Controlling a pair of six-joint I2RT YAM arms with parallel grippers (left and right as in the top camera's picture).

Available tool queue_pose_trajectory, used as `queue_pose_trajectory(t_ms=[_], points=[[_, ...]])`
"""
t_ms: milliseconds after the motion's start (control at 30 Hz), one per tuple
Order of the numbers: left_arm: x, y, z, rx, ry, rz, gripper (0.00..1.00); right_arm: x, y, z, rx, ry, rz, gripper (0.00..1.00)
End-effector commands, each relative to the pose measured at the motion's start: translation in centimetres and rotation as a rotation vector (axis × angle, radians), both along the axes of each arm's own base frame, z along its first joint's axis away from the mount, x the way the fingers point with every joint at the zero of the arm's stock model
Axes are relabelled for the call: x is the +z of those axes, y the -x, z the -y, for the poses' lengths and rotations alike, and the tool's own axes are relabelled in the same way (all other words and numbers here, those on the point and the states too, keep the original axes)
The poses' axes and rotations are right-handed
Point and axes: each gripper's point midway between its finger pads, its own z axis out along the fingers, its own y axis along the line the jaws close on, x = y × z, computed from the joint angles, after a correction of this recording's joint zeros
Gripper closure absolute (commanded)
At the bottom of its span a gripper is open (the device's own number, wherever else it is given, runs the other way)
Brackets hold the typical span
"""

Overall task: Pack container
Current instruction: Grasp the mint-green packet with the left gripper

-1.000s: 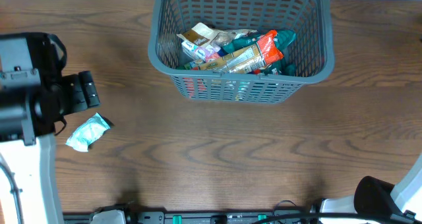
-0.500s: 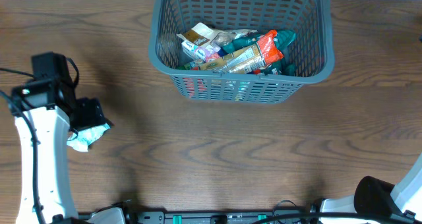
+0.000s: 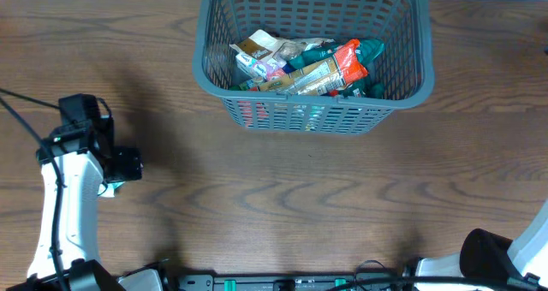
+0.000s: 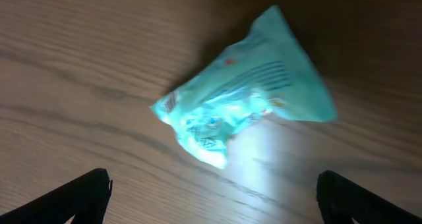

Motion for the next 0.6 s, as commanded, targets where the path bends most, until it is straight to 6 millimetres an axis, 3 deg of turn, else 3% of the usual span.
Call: queue_pose_trajectory(t_ms=[0,200,567], points=[[-1.3,0.3,-0.2,-0.027,0.086,-0.016,0.02,0.4,0.3,0.2,-0.007,0.016,0.001,0.01],[-2.9,-0.4,0.2,-0.033,0.258,0.027,0.02,0.4,0.3,0.2,-0.007,0.016,0.002,0.01],[-4.9,-2.1,-0.2,-0.126,0.264,0.029,0.02,0.4,0.3,0.2,-0.007,0.016,0.002,0.01]])
